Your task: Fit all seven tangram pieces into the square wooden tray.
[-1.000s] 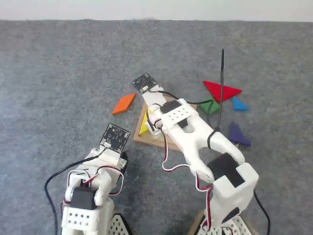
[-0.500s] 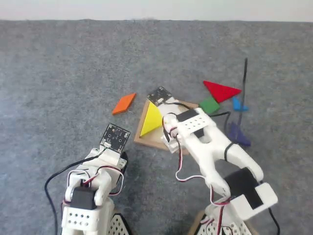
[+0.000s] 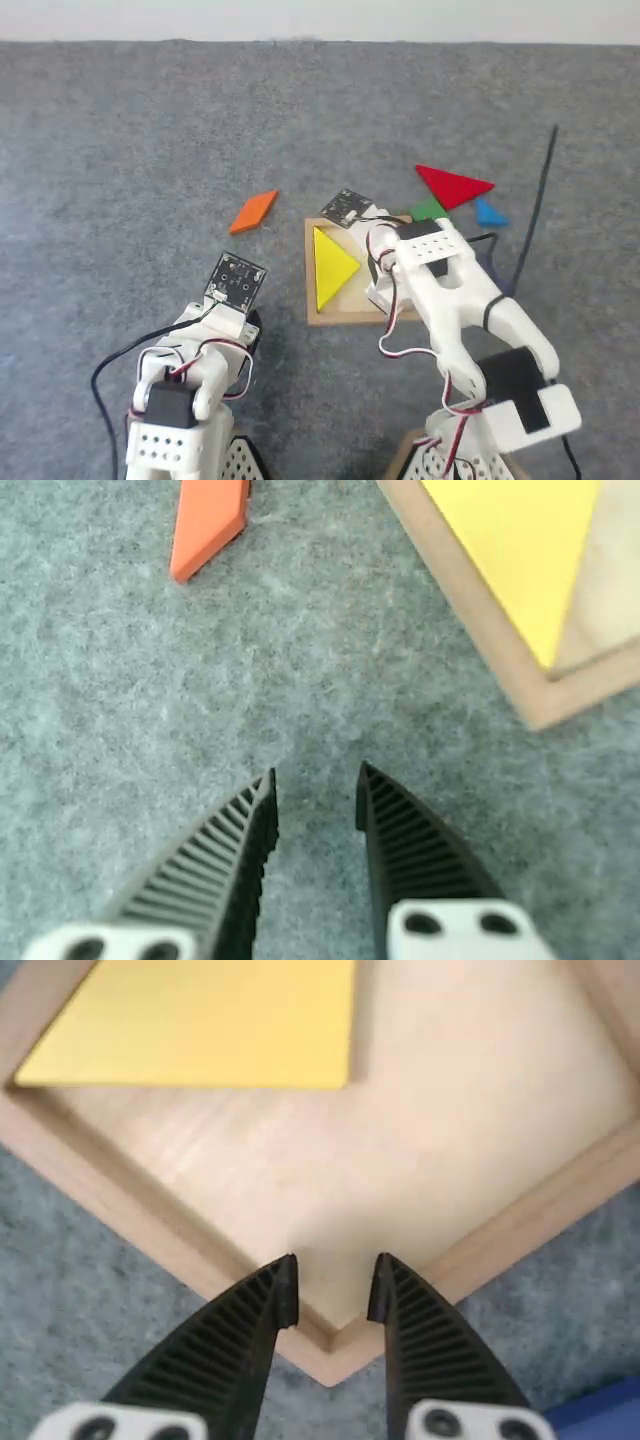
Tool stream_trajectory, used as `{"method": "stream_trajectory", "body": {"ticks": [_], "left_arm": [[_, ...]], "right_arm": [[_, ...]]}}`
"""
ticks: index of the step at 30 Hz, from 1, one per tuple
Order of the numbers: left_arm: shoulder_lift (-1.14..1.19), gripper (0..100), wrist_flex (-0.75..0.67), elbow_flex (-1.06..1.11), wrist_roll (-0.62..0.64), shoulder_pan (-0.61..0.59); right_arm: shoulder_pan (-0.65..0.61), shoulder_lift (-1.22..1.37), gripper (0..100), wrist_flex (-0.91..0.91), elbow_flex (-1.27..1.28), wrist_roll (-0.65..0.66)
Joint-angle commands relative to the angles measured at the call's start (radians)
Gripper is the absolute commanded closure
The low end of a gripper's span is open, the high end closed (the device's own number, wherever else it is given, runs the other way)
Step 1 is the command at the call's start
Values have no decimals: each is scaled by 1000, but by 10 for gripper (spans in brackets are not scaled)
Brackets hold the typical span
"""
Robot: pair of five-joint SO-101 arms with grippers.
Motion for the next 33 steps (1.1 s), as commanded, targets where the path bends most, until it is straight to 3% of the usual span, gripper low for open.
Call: {"method": "stream_trajectory", "body": {"ticks": [1,8,12,19,33], "left_arm": [[-21,877,3,-12,8,-2],[-21,877,3,-12,8,-2],[-21,877,3,-12,8,-2],[-21,877,3,-12,8,-2],[-21,877,3,-12,8,-2]], "right_arm": [[33,-150,848,2,0,15],[38,-544,835,114,0,18],[163,-565,744,174,-71,92],[311,-197,675,240,-374,345],[315,496,674,240,-950,621]]}}
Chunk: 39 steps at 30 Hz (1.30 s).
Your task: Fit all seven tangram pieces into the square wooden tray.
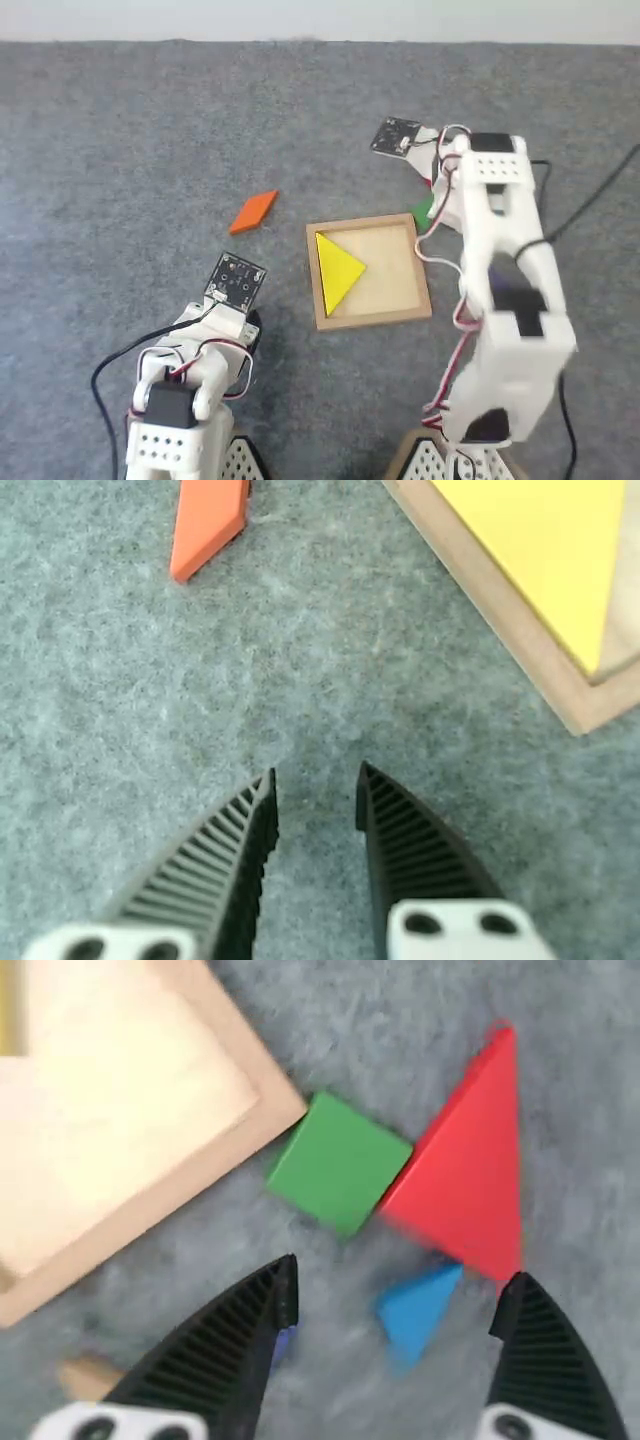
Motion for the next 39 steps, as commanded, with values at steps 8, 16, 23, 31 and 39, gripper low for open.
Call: {"method": "stream_trajectory", "body": {"ticks": [8,16,23,31,39], "left_arm": [[-21,877,3,-12,8,-2],[-21,877,3,-12,8,-2],[-21,877,3,-12,8,-2],[-21,877,3,-12,8,-2],[-21,877,3,-12,8,-2]], "right_arm": [[54,367,675,8,-428,89],[96,535,677,10,-568,112],[82,553,688,79,-585,133],[84,553,841,303,-669,135],[102,552,843,464,-760,106]]}}
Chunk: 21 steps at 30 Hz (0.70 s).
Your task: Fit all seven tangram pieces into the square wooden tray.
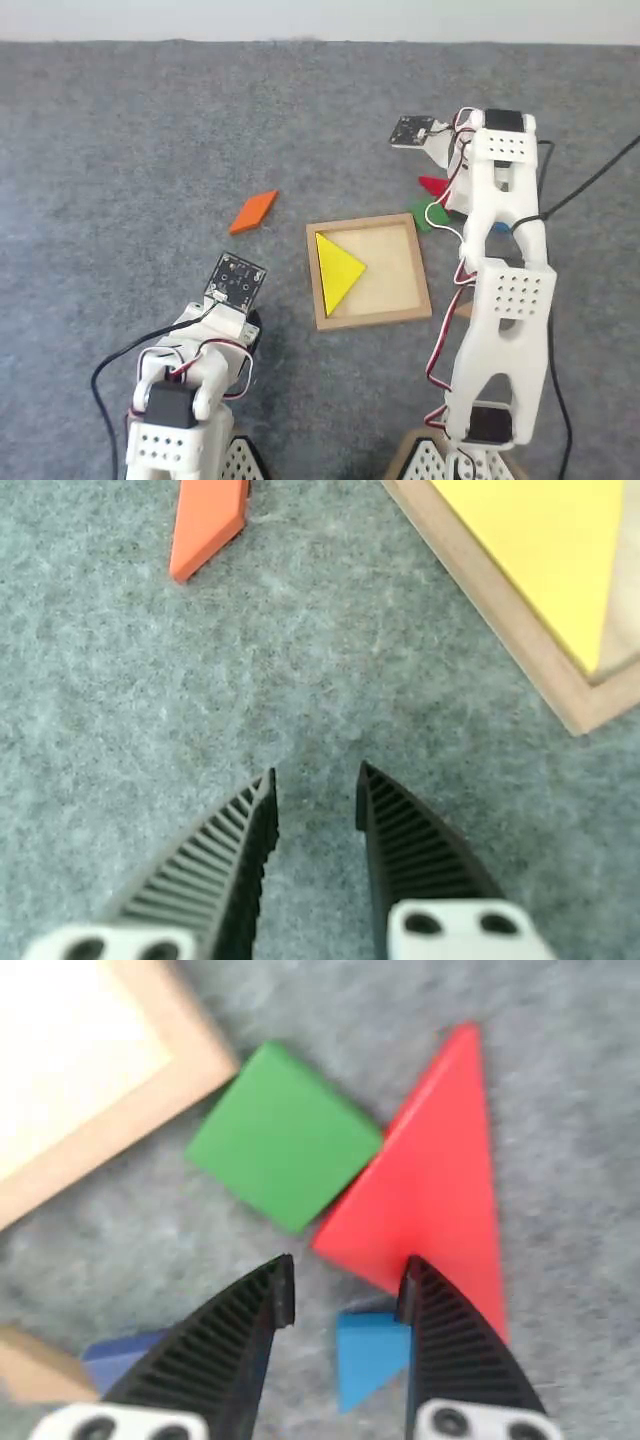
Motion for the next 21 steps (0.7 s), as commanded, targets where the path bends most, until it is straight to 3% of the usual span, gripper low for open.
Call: {"method": "stream_trajectory", "body": {"ticks": [1,6,10,17,21], "left_arm": [[-21,877,3,-12,8,-2],[-21,877,3,-12,8,-2],[-21,877,3,-12,8,-2],[-21,877,3,-12,8,-2],[-21,877,3,-12,8,-2]], "right_arm": [[22,4,843,130,-95,-44],[50,4,840,177,-224,-123],[15,12,835,165,-293,-103],[-36,44,627,39,-307,-97],[-13,119,612,27,-310,-26]]}}
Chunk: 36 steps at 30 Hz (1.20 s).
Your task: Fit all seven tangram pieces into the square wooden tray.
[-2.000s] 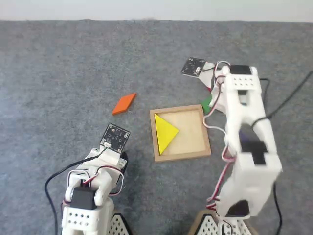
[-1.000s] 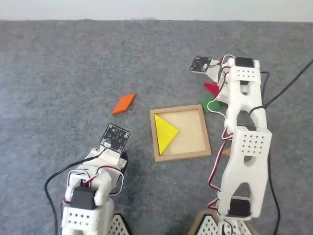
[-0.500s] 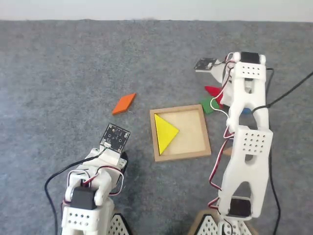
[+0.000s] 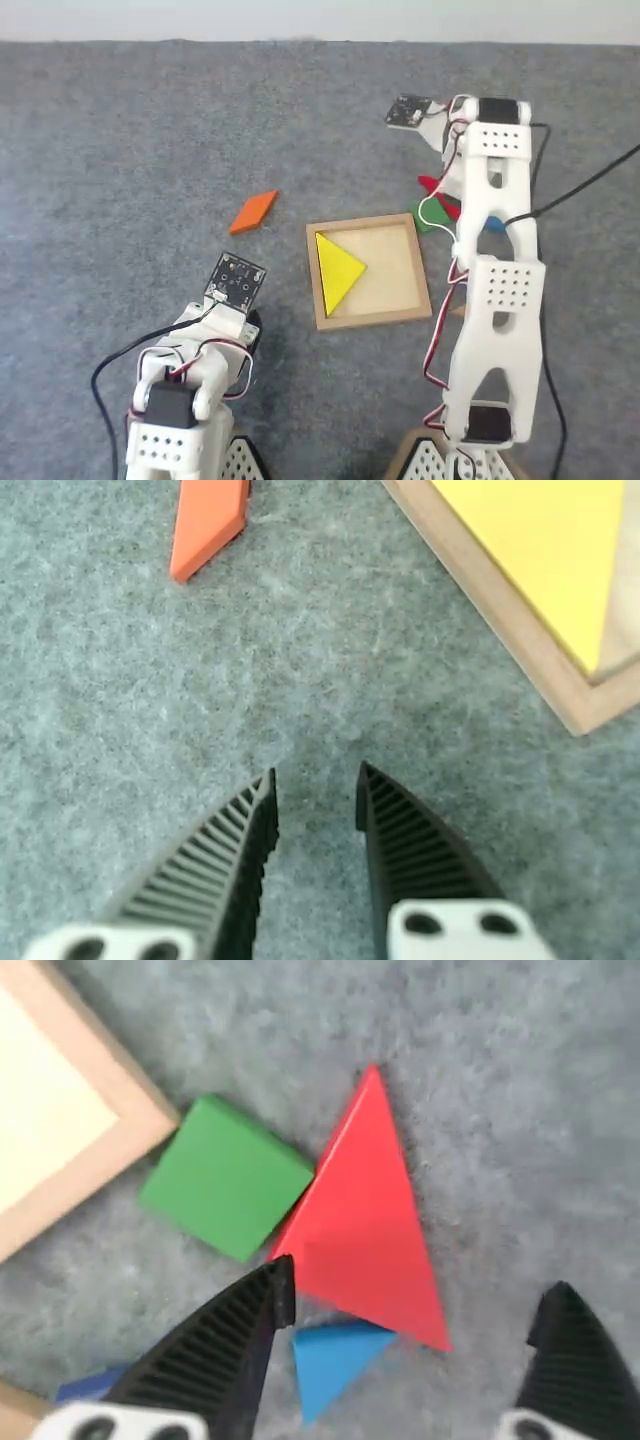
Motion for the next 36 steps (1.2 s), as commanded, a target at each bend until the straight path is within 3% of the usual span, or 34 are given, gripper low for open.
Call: {"method": "stream_trajectory", "body": {"ticks": [1,10,14,19,32,36], "left_arm": [[-21,877,3,-12,8,-2],[-21,877,3,-12,8,-2],[-21,877,3,-12,8,-2],[-21,877,3,-12,8,-2],[-21,877,3,-12,8,-2],[-21,877,3,-12,8,-2]], "right_arm": [[21,48,612,-27,-51,80],[27,154,613,-35,-52,137],[51,160,679,4,-49,141],[64,160,737,96,-49,238],[54,162,724,96,-46,244],[33,151,723,125,-49,164]]}}
